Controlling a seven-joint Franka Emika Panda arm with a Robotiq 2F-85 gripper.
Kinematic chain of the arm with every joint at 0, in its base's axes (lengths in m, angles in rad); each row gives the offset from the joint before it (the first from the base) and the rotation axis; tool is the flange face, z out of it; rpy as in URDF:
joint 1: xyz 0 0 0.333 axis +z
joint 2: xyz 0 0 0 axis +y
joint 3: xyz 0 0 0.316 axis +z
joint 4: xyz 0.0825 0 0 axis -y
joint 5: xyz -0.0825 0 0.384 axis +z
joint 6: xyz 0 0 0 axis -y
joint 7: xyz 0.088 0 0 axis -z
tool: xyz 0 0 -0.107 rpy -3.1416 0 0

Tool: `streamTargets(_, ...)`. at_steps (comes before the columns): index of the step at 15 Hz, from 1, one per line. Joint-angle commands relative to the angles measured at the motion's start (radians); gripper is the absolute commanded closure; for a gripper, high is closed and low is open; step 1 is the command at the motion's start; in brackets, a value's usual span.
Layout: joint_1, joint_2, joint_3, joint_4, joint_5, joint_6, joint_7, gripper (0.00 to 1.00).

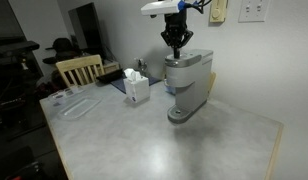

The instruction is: Press the top of the coffee maker

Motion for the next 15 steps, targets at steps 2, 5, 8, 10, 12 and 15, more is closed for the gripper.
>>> streamTargets(2,-0.014,0.002,0.013,-0.029,-0.005,-0.017,-0.007,1.00)
streamTargets(5,-0.014,0.002,0.013,-0.034,-0.005,-0.014,-0.008,1.00)
streamTargets(8,-0.017,0.001,0.014,-0.044,-0.001,-0.007,-0.015,1.00)
streamTargets(10,-0.018,0.000,0.014,-0.053,0.000,-0.001,-0.017,1.00)
streamTargets(12,-0.019,0.000,0.014,-0.058,0.000,-0.002,-0.019,1.00)
streamTargets(15,-0.019,0.000,0.014,-0.058,0.000,-0.005,-0.019,1.00)
